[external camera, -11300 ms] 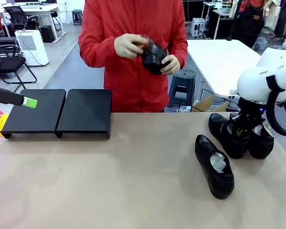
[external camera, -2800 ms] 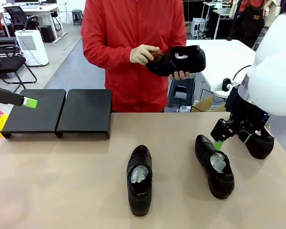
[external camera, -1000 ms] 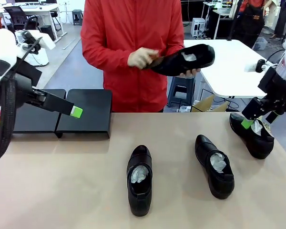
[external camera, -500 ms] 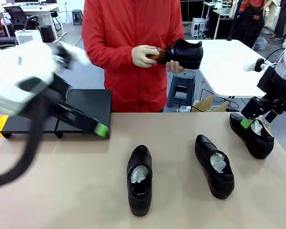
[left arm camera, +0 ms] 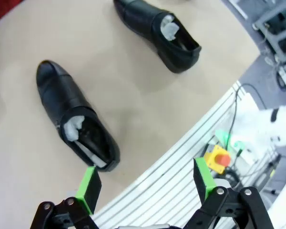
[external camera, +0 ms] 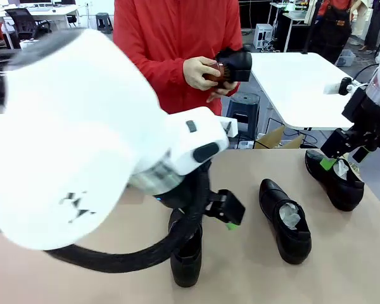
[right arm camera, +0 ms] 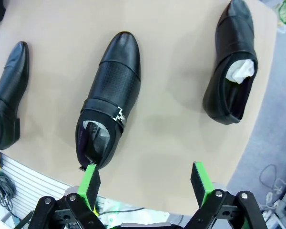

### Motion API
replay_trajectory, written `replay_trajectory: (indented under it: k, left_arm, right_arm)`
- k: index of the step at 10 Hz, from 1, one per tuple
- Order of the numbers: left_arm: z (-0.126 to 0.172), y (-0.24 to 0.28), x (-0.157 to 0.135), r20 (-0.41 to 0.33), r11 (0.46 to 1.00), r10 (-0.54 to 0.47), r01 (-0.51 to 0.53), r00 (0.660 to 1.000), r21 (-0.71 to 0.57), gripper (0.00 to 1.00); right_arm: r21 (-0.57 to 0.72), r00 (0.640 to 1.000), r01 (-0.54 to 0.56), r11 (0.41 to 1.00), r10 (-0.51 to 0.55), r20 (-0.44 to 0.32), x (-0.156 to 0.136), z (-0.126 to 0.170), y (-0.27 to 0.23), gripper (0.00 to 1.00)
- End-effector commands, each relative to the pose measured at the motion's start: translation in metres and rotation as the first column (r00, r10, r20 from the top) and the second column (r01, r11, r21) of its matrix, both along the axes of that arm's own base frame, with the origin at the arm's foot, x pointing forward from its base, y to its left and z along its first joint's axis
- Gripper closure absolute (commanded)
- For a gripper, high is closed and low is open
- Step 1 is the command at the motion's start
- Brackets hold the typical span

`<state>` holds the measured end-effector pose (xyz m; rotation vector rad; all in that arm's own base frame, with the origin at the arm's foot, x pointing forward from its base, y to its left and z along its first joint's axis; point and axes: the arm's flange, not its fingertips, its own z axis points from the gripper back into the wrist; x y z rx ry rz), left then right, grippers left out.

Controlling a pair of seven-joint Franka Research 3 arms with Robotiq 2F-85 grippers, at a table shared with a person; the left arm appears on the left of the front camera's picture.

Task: Organize the shoes by placing them on the stand.
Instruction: Place the Shoe from the middle of the table onto the Shoes Stand.

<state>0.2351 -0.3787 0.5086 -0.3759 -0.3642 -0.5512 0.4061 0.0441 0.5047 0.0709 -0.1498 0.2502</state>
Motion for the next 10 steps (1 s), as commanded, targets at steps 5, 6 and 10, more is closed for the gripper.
replay_trajectory:
  k: [5, 6, 10]
  left_arm:
    - [-0.012, -0.015, 0.002, 0.015, 0.994, 0.056, -0.057, 0.998, 0.089, 0.0]
    - [-0.032, -0.034, 0.007, -0.001, 0.979, 0.14, -0.139, 0.99, 0.151, 0.0]
    - [-0.073, -0.071, 0.022, -0.02, 0.924, 0.34, -0.33, 0.94, 0.193, 0.0]
  right_arm:
    - [-0.005, 1.0, 0.007, 1.0, -0.007, 0.004, 0.001, 0.002, -0.001, 0.0]
    - [-0.005, 1.0, 0.007, 1.0, -0.007, 0.004, 0.001, 0.002, -0.001, 0.0]
    - [-0.005, 1.0, 0.007, 1.0, -0.007, 0.004, 0.001, 0.002, -0.001, 0.0]
